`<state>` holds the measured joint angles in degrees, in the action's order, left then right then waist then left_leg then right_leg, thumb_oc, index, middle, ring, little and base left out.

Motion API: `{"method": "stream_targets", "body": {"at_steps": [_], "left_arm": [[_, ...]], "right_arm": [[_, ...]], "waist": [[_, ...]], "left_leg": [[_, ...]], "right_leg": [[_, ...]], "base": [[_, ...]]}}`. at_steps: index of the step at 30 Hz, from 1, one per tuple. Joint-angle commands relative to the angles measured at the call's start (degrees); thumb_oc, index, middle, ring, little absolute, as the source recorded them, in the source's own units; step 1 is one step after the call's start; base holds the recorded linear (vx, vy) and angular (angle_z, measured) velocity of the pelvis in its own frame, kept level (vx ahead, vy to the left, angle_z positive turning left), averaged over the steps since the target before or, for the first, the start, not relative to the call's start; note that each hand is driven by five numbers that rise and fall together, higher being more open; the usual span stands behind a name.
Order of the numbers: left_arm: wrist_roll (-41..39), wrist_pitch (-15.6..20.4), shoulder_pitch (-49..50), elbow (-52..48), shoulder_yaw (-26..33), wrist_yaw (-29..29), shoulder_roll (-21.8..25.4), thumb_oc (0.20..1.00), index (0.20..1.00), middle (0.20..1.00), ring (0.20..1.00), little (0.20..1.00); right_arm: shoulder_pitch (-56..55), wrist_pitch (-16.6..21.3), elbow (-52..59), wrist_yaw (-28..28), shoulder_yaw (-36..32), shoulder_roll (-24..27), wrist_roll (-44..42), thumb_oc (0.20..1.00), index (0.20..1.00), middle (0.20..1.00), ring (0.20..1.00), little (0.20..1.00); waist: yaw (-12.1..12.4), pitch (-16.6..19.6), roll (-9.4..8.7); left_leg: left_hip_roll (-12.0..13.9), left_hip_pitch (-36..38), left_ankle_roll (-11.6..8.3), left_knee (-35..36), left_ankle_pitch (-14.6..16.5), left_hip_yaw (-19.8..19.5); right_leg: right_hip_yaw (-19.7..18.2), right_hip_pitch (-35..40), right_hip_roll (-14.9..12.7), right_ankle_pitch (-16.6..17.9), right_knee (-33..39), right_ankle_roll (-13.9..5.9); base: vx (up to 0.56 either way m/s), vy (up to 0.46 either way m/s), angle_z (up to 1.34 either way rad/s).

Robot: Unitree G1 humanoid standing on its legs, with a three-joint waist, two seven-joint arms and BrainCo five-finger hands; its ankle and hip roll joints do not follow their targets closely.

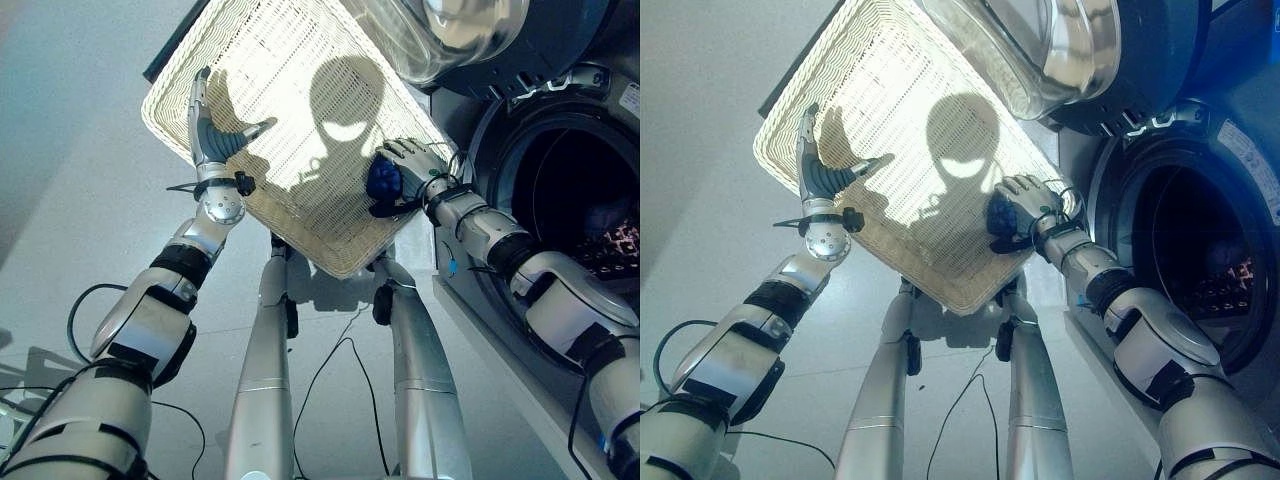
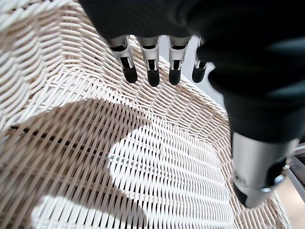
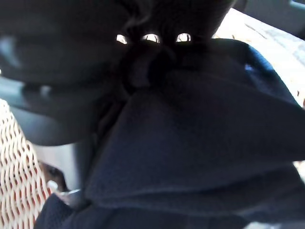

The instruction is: Put the clothes into the washing machine.

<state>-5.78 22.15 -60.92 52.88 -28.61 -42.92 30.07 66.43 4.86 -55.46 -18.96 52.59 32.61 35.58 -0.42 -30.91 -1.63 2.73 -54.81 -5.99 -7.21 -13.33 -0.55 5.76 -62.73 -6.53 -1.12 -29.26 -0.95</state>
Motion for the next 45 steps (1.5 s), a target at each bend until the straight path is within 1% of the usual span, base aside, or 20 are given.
{"method": "stream_targets", "body": {"at_steps": [1, 9, 17, 19, 20, 21, 23, 25, 27, 29, 31, 32, 33, 34, 35, 36, 37, 39, 40, 45], "left_arm": [[0.8, 3.2, -0.7, -0.1, 2.0, -2.0, -0.7, 1.0, 1.0, 1.0, 1.0, 1.0], [1.0, 3.1, -0.8, 0.1, 2.3, -2.2, -0.6, 1.0, 1.0, 1.0, 1.0, 1.0], [1.2, 3.1, -0.8, 0.0, 2.5, -2.4, -0.8, 1.0, 1.0, 1.0, 1.0, 1.0], [1.3, 2.7, -0.8, -0.4, 2.3, -2.9, -1.1, 1.0, 1.0, 1.0, 1.0, 1.0], [1.3, 2.5, -0.7, -0.7, 2.3, -3.1, -1.3, 1.0, 1.0, 1.0, 1.0, 1.0], [1.2, 2.4, -0.6, -0.8, 2.4, -3.0, -1.3, 1.0, 1.0, 1.0, 1.0, 1.0], [1.2, 2.4, -0.4, -0.9, 2.5, -2.8, -1.2, 1.0, 1.0, 1.0, 1.0, 1.0], [1.5, 2.5, 0.5, -1.5, 3.4, -2.7, -1.0, 1.0, 1.0, 1.0, 1.0, 1.0], [2.1, 2.4, 1.6, -2.3, 4.5, -2.5, -0.7, 1.0, 1.0, 1.0, 1.0, 1.0], [2.4, 2.1, 2.2, -2.8, 5.0, -2.7, -0.7, 1.0, 1.0, 1.0, 1.0, 1.0], [3.4, 1.8, 4.2, -4.4, 6.5, -3.5, -1.0, 1.0, 1.0, 1.0, 1.0, 1.0], [3.5, 1.7, 4.4, -4.6, 6.6, -3.5, -1.0, 1.0, 1.0, 1.0, 1.0, 1.0], [3.6, 1.6, 4.9, -5.1, 6.9, -3.7, -0.9, 1.0, 1.0, 1.0, 1.0, 1.0], [3.6, 1.6, 4.9, -5.2, 6.9, -3.8, -1.0, 1.0, 1.0, 1.0, 1.0, 1.0], [3.6, 1.3, 5.2, -5.6, 7.1, -4.1, -0.9, 1.0, 1.0, 1.0, 1.0, 1.0], [3.5, 1.2, 5.2, -5.6, 7.1, -4.1, -0.8, 1.0, 1.0, 1.0, 1.0, 1.0], [3.5, 1.2, 5.2, -5.5, 7.0, -4.0, -0.7, 1.0, 1.0, 1.0, 1.0, 1.0], [2.7, 1.4, 5.4, -5.4, 7.1, -3.8, 0.4, 1.0, 1.0, 1.0, 1.0, 1.0], [2.5, 1.5, 5.5, -5.2, 7.0, -3.8, 0.7, 1.0, 1.0, 1.0, 1.0, 1.0], [1.9, 2.2, 5.7, -4.7, 6.8, -3.9, 1.8, 1.0, 1.0, 1.0, 1.0, 1.0]], "right_arm": [[-4.4, -2.0, -3.8, 3.6, 3.3, 2.6, 5.1, 0.2, 0.2, 0.2, 0.2, 0.2], [-4.6, -2.9, -6.1, 1.6, 2.3, 2.4, 7.4, 0.2, 0.2, 0.2, 0.2, 0.2], [-4.6, -3.7, -6.3, -0.2, 1.4, 2.6, 5.7, 0.2, 0.2, 0.2, 0.2, 0.2], [-4.8, -3.7, -5.9, -0.8, 0.7, 2.6, -0.5, 0.2, 0.2, 0.2, 0.2, 0.2], [-5.0, -3.5, -5.6, -0.8, -0.2, 2.6, -7.1, 0.2, 0.2, 0.2, 0.2, 0.2], [-5.2, -1.7, -5.0, 0.7, -1.9, 2.4, -16.8, 0.2, 0.2, 0.2, 0.2, 0.2], [-6.1, 0.7, -3.3, 0.4, -5.8, 1.7, -30.7, 0.2, 0.2, 0.2, 0.2, 0.2], [-7.9, 4.1, 0.6, 2.7, -12.2, 0.7, -44.3, 0.2, 0.2, 0.2, 0.2, 0.2], [-10.1, 6.7, 5.0, 2.8, -18.3, -0.2, -55.1, 0.2, 0.2, 0.2, 0.2, 0.2], [-11.4, 8.4, 6.8, 4.1, -20.8, -0.7, -61.1, 0.2, 0.2, 0.2, 0.2, 0.2], [-15.4, 13.2, 12.7, 4.6, -27.5, -2.0, -72.1, 0.2, 0.2, 0.2, 0.2, 0.2], [-15.9, 13.6, 13.5, 4.4, -28.3, -2.1, -73.0, 0.2, 0.2, 0.2, 0.2, 0.2], [-17.8, 15.6, 15.8, 4.5, -31.0, -2.3, -77.4, 0.2, 0.2, 0.2, 0.2, 0.2], [-17.8, 15.6, 15.8, 4.5, -31.0, -2.3, -77.5, 0.2, 0.2, 0.2, 0.2, 0.2], [-19.3, 18.1, 17.1, 2.9, -33.7, -2.4, -80.6, 0.2, 0.2, 0.2, 0.2, 0.2], [-19.6, 19.2, 17.3, 2.0, -34.4, -2.3, -82.4, 0.2, 0.2, 0.2, 0.2, 0.2], [-19.7, 19.3, 17.4, 2.0, -34.7, -2.3, -82.8, 0.2, 0.2, 0.2, 0.2, 0.2], [-20.7, 22.1, 16.0, 3.1, -38.9, -1.2, -90.3, 0.2, 0.2, 0.2, 0.2, 0.2], [-21.0, 23.0, 15.5, 3.2, -39.9, -0.9, -92.3, 0.2, 0.2, 0.2, 0.2, 0.2], [-21.9, 25.7, 11.9, 5.4, -44.8, 0.5, -101.2, 0.2, 0.2, 0.2, 0.2, 0.2]], "waist": [[-0.8, 1.1, 0.97], [-0.8, 1.1, 0.96], [-0.8, 1.1, 1.04], [-0.8, 1.1, 1.13], [-0.9, 1.1, 1.25], [-0.9, 1.1, 1.42], [-1.0, 1.1, 1.53], [-1.2, 1.1, 1.62], [-1.4, 1.1, 1.45], [-1.6, 1.1, 1.36], [-2.2, 1.1, 1.04], [-2.3, 1.1, 1.0], [-2.7, 1.1, 0.83], [-2.7, 1.1, 0.81], [-3.0, 1.1, 0.59], [-3.1, 1.1, 0.5], [-3.2, 1.1, 0.48], [-3.5, 1.1, 0.15], [-3.5, 1.1, 0.06], [-3.8, 1.1, -0.42]], "left_leg": [[-3.4, -2.7, -0.06, -7.6, 6.0, 1.2], [-3.5, -3.1, 0.06, -8.3, 6.1, 1.1], [-3.5, -2.9, 0.18, -7.9, 5.9, 1.0], [-3.5, -2.9, 0.22, -7.8, 5.8, 1.1], [-3.6, -3.0, 0.28, -7.9, 5.8, 1.0], [-3.6, -3.1, 0.28, -8.0, 5.7, 1.0], [-3.6, -3.2, 0.16, -8.3, 5.7, 1.0], [-3.6, -3.2, 0.05, -8.5, 5.8, 0.9], [-3.6, -3.1, -0.15, -8.8, 6.1, 0.9], [-3.5, -3.0, -0.16, -8.8, 6.2, 0.9], [-3.3, -2.8, -0.27, -8.8, 6.5, 1.4], [-3.3, -2.7, -0.27, -8.7, 6.5, 1.4], [-3.1, -2.6, -0.27, -8.5, 6.6, 1.7], [-3.1, -2.6, -0.27, -8.5, 6.6, 1.7], [-2.9, -2.4, -0.33, -8.3, 6.7, 2.0], [-2.8, -2.4, -0.35, -8.3, 6.8, 2.0], [-2.8, -2.4, -0.35, -8.3, 6.8, 2.0], [-2.7, -2.2, -0.4, -8.1, 7.4, 2.0], [-2.7, -2.1, -0.42, -8.1, 7.5, 2.0], [-2.6, -2.0, -0.44, -7.8, 8.0, 1.8]], "right_leg": [[2.2, 3.3, 2.8, 9.9, 13.2, -6.7], [1.9, 3.0, 2.9, 10.1, 12.9, -6.68], [1.7, 3.2, 3.0, 10.2, 13.0, -6.66], [1.8, 3.1, 2.9, 10.3, 13.1, -6.63], [1.8, 3.0, 2.9, 10.3, 12.9, -6.56], [1.7, 2.8, 2.9, 10.4, 12.8, -6.47], [1.6, 2.6, 3.0, 10.3, 12.4, -6.35], [1.3, 2.5, 3.1, 10.2, 12.2, -6.26], [1.1, 2.5, 3.2, 9.8, 12.0, -6.3], [1.0, 2.6, 3.3, 9.8, 11.9, -6.27], [0.8, 2.5, 3.6, 9.5, 11.6, -6.3], [0.7, 2.5, 3.6, 9.5, 11.6, -6.3], [0.6, 2.4, 3.6, 9.6, 11.6, -6.39], [0.6, 2.4, 3.6, 9.6, 11.6, -6.39], [0.5, 2.5, 3.6, 9.7, 11.7, -6.51], [0.4, 2.5, 3.6, 9.7, 11.8, -6.56], [0.4, 2.5, 3.6, 9.7, 11.8, -6.58], [0.3, 2.7, 3.6, 9.8, 12.1, -6.88], [0.2, 2.8, 3.6, 9.9, 12.3, -6.95], [0.2, 3.0, 3.5, 10.4, 13.0, -7.27]], "base": [[0.0, 0.0, 0.0], [0.0, 0.0, 0.0], [0.0, 0.0, 0.0], [0.0, 0.0, 0.0], [0.0, 0.0, 0.0], [0.0, 0.0, 0.0], [0.0, 0.0, 0.0], [0.0, 0.0, 0.0], [0.0, 0.015, 0.0], [0.0, 0.02, -0.01], [0.0, 0.074, -0.04], [0.0, 0.08, -0.06], [0.0, 0.04, -0.08], [0.0, 0.063, -0.07], [0.0, 0.04, -0.04], [0.0, 0.041, -0.02], [0.0, 0.009, -0.04], [0.0, -0.002, -0.05], [0.0, -0.011, -0.07], [0.0, -0.014, -0.09]]}}
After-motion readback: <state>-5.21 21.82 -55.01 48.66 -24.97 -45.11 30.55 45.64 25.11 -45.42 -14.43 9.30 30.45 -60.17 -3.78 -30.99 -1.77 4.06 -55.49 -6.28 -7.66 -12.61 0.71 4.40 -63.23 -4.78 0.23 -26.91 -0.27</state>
